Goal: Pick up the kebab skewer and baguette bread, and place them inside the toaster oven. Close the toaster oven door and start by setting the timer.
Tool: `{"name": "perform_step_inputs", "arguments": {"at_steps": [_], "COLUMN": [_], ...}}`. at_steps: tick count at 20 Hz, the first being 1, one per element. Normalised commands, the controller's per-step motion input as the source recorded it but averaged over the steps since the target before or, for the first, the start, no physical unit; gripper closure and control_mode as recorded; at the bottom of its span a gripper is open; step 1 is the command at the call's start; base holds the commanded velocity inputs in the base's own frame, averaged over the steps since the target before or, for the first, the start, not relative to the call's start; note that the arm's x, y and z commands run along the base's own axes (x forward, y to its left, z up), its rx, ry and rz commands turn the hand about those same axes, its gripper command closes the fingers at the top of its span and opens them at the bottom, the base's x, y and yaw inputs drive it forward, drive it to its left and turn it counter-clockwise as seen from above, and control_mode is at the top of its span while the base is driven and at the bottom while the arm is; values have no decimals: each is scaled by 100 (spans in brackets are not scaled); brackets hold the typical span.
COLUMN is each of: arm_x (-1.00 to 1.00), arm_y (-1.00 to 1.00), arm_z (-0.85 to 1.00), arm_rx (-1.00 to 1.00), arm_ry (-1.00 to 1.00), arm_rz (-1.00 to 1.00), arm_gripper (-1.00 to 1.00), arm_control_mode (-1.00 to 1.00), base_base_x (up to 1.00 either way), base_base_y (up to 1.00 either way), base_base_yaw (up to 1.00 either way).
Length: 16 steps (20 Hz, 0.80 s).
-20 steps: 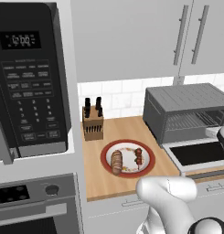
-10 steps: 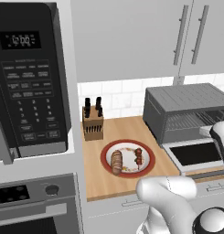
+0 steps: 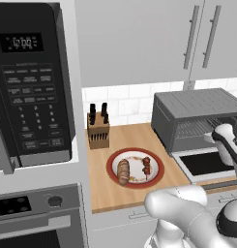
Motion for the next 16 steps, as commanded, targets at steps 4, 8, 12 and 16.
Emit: {"name": "perform_step_inputs", "arguments": {"at_steps": [4, 8, 12, 16], "arm_x": [34, 35, 8, 2], "arm_y": [0, -6, -13, -18], "arm_z": [-7, -5, -17, -29], "arm_rx": [-1, 0, 12, 13], "arm_ry": [0, 0, 0, 0], "arm_rz": [0, 0, 0, 0], "arm_gripper": [-100, -100, -100, -100], "arm_control_mode": [-100, -100, -100, -100], "base_base_x": [0, 0, 0, 0], "base_base_y": [0, 0, 0, 0], "base_base_yaw": [0, 0, 0, 0]}}
